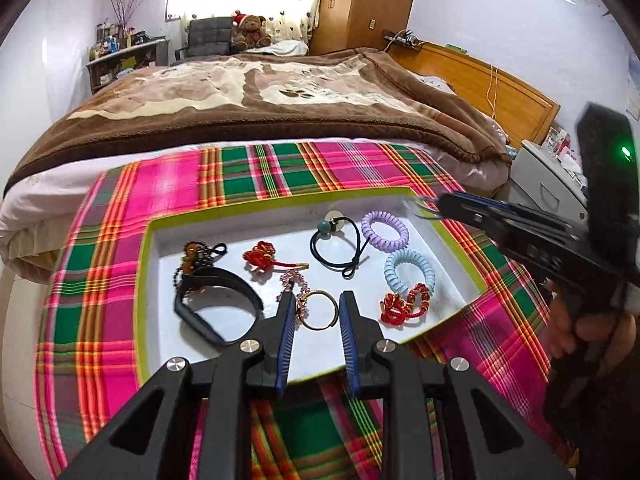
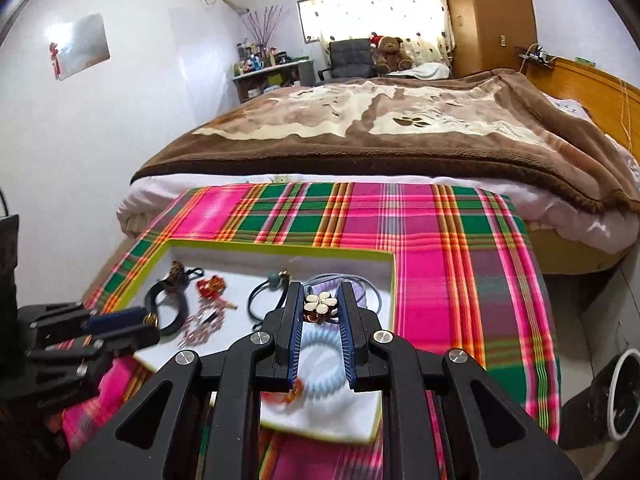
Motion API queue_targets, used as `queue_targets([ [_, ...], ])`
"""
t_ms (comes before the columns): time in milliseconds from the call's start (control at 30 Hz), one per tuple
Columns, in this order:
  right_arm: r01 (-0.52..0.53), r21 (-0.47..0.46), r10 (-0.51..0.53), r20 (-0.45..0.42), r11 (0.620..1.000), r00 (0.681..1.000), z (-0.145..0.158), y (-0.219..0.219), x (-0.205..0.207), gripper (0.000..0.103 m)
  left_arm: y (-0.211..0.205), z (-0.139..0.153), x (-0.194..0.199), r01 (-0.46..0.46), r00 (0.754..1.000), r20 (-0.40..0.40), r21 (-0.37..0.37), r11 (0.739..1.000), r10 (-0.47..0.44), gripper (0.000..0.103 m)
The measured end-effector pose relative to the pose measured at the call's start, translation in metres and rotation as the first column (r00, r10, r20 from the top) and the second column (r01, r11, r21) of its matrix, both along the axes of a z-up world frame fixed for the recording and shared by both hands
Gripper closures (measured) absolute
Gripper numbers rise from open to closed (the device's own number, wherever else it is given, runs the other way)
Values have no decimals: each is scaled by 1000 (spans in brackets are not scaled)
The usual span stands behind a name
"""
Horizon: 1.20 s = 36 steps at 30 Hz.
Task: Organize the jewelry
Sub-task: 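Carry the grey hair tie and gold ring with both grippers over the box, then lower both items into the box and open both grippers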
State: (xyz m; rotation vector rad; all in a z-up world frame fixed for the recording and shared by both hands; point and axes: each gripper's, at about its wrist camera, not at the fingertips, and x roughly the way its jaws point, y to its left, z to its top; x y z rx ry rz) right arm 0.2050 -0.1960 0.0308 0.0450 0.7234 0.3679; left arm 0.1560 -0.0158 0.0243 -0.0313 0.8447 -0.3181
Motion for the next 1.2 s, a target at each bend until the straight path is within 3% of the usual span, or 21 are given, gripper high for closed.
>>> queue_targets([
  [467, -29, -68, 22, -97, 997, 995, -40, 10, 30, 85, -11, -29, 18, 13, 997, -78, 4, 1000, -13, 80],
  [1000, -27, -87, 17, -108, 996, 994, -45, 13, 29, 85, -13, -35, 21, 11, 995, -100, 4, 1000, -11, 79],
  [1200, -25, -104, 15, -98, 994, 995, -44, 16, 27, 83, -14, -33, 19, 14, 995, -95, 6, 1000, -13, 74],
])
